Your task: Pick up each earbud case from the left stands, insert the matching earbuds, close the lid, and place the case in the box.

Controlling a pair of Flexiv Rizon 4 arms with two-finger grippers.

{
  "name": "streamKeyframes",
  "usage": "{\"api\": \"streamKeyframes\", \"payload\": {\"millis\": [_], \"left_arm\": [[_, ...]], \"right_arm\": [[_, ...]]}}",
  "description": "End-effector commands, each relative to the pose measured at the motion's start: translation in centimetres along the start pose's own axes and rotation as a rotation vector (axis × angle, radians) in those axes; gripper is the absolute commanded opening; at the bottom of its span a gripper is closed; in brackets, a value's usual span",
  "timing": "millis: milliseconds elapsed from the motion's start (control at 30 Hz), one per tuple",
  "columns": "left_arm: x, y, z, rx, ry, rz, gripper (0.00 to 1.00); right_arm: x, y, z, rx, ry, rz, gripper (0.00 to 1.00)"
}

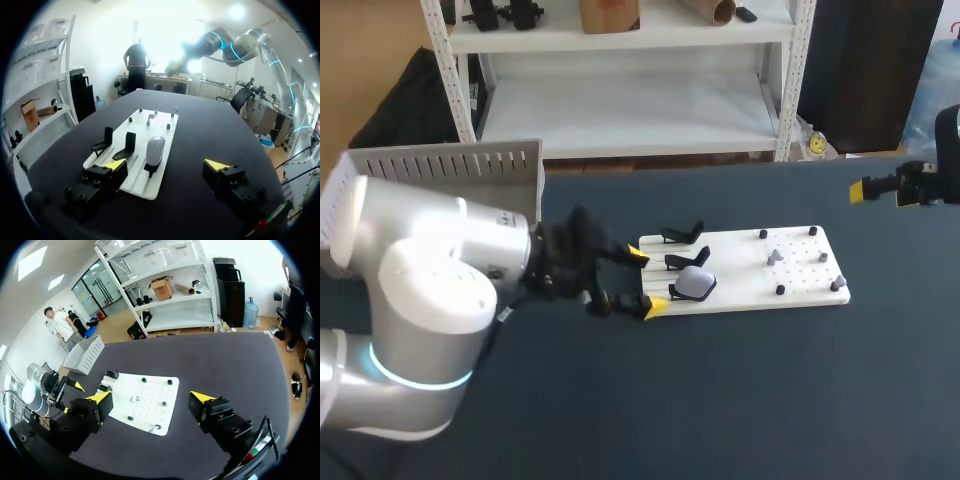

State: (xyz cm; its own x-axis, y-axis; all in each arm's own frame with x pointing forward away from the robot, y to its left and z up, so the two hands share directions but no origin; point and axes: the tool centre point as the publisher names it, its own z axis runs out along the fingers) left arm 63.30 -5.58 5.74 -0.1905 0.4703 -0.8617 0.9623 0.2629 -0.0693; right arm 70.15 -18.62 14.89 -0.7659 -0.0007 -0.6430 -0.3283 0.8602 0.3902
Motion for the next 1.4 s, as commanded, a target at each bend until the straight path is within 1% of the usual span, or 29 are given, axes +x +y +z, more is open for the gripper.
{"api": "streamKeyframes", "payload": {"millis": [33,267,433,667,833,967,1067,1100,1367,1400], "left_arm": [[-0.1,0.1,2.0,-0.006,0.024,0.001,1.00],[-0.2,0.2,2.9,-0.014,0.059,0.023,1.00],[0.1,0.9,3.6,-0.015,0.072,0.025,1.00],[0.4,1.8,4.5,0.002,0.088,0.027,0.99],[0.6,2.0,4.6,0.035,0.077,0.044,0.98],[0.6,2.2,4.6,0.050,0.078,0.057,0.91],[0.6,2.3,4.8,0.062,0.073,0.063,0.88],[0.6,2.4,4.9,0.070,0.067,0.062,0.80],[0.5,2.5,5.7,0.097,0.053,0.061,0.73],[0.5,2.6,5.8,0.109,0.044,0.057,0.70]], "right_arm": [[0.0,0.0,0.0,0.001,0.001,0.000,1.00],[0.0,0.0,0.0,0.001,0.001,0.000,1.00],[0.0,0.0,0.0,0.001,0.001,0.000,1.00],[0.0,0.0,0.0,0.001,0.001,0.000,1.00],[0.0,0.0,0.0,0.001,0.001,0.000,1.00],[0.0,0.0,0.0,0.001,0.001,0.000,1.00],[0.0,0.0,0.0,0.001,0.001,0.000,1.00],[0.0,0.0,0.0,0.001,0.001,0.000,1.00],[0.0,0.0,0.0,0.001,0.001,0.000,1.00],[0.0,0.0,0.0,0.001,0.001,0.000,1.00]]}}
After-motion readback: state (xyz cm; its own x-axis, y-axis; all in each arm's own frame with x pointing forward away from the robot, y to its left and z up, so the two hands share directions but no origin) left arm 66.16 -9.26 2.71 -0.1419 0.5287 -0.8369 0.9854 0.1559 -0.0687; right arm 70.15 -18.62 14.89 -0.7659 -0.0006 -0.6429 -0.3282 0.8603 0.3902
